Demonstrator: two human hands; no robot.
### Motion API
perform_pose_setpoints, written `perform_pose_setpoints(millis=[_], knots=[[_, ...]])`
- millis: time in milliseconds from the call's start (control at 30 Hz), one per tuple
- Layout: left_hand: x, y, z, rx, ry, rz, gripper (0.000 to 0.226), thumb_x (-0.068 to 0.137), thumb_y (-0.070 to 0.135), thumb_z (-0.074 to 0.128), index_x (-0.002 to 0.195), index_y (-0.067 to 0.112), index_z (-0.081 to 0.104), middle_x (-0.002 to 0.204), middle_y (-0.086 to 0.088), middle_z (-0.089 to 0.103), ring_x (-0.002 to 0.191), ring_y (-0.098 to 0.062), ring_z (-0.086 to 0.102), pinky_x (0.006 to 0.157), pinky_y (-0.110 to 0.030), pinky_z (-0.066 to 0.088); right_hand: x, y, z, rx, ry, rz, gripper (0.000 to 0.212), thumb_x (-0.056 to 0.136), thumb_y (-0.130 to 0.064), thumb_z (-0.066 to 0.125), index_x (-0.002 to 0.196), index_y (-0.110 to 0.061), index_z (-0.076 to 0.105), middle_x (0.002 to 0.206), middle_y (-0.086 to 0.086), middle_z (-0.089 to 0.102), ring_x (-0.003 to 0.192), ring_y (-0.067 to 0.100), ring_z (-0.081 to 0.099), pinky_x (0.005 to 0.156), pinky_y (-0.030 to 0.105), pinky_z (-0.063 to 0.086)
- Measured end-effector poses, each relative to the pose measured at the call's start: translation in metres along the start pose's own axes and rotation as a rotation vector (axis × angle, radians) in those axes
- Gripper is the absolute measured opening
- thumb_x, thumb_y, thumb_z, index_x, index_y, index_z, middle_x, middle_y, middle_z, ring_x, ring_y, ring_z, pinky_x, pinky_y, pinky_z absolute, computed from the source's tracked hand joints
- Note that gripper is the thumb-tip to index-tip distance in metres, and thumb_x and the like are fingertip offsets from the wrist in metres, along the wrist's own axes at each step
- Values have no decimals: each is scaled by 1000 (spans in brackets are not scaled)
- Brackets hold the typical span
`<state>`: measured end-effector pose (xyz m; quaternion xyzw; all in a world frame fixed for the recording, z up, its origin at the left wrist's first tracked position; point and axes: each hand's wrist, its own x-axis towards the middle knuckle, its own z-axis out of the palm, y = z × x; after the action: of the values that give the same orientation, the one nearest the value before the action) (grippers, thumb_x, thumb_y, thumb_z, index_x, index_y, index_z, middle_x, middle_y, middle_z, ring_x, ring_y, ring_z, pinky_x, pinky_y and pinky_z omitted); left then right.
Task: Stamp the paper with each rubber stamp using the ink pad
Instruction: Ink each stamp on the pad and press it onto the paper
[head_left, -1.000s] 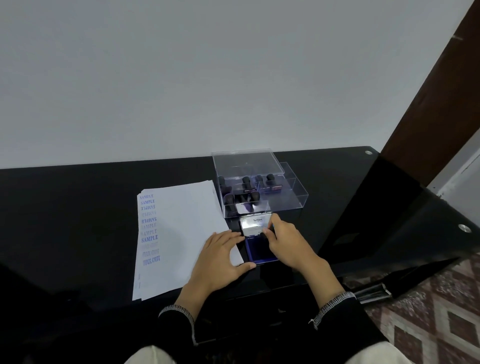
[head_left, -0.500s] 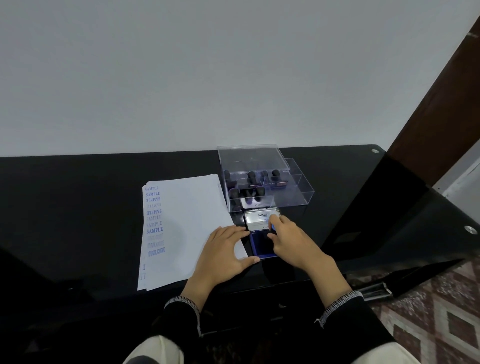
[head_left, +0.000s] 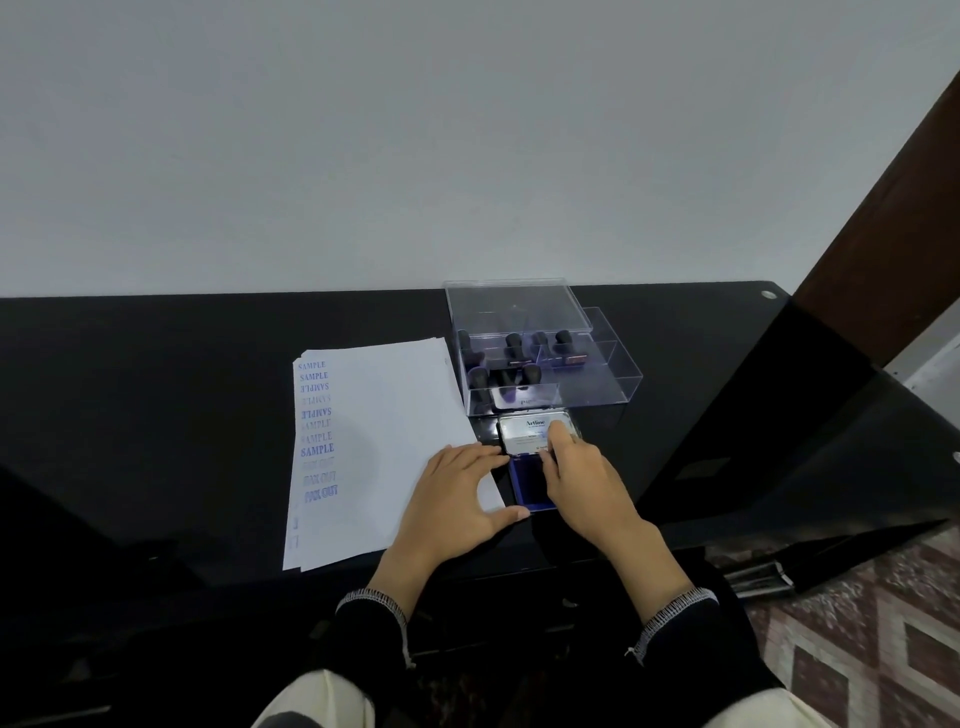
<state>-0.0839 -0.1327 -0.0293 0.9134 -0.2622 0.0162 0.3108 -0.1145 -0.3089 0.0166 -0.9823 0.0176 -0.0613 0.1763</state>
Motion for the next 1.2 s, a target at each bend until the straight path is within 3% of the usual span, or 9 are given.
perform_pose_setpoints(millis=[267, 433, 500, 633, 833, 1033, 1200], knots=[[0, -1, 1, -4, 6, 1, 74, 75, 72, 61, 138, 35, 49, 145, 20, 41, 134, 2, 29, 117, -22, 8, 1, -1, 1, -92, 4, -82, 14, 99, -18, 43, 91, -19, 31, 82, -2, 50, 66, 15, 45, 53, 24, 32], [1, -1, 1, 4, 9, 5, 75, 75, 72, 60, 138, 35, 48, 145, 20, 42, 134, 2, 30, 116, -22, 9, 1, 9, -2, 130, -21, -64, 16, 98, -16, 46, 85, -15, 36, 73, 1, 51, 63, 19, 50, 50, 31, 39], [0, -2, 2, 1, 9, 6, 74, 75, 72, 61, 138, 34, 49, 145, 19, 42, 134, 1, 30, 116, -22, 9, 3, 9, -2, 127, -22, -72, 16, 97, -16, 47, 85, -15, 36, 74, 2, 53, 64, 20, 52, 53, 36, 42], [0, -1, 1, 1, 14, 8, 73, 76, 71, 61, 138, 34, 49, 145, 19, 42, 134, 1, 30, 117, -23, 10, 3, 7, 2, -13, -7, -128, 17, 97, -15, 46, 88, -19, 32, 78, 1, 51, 66, 18, 48, 54, 32, 41], [0, -1, 1, 6, -3, -1, 74, 76, 72, 59, 139, 35, 48, 146, 19, 41, 134, 1, 29, 118, -28, 13, 6, 13, -5, 165, -56, -101, 16, 96, -13, 50, 84, -13, 39, 70, 3, 52, 61, 23, 51, 53, 38, 42], [0, -1, 1, 10, 0, 0, 75, 75, 73, 59, 138, 35, 48, 145, 19, 42, 134, 1, 30, 118, -26, 11, 6, 9, 0, 68, -17, -123, 18, 96, -13, 48, 85, -17, 34, 71, -3, 45, 59, 14, 42, 48, 24, 27], [0, -1, 1, 8, 3, -3, 75, 75, 73, 59, 138, 35, 48, 145, 20, 42, 134, 2, 29, 117, -23, 9, -6, 12, 6, 124, 51, -130, 22, 98, -13, 47, 83, -19, 31, 71, -11, 37, 63, 11, 38, 50, 21, 27]])
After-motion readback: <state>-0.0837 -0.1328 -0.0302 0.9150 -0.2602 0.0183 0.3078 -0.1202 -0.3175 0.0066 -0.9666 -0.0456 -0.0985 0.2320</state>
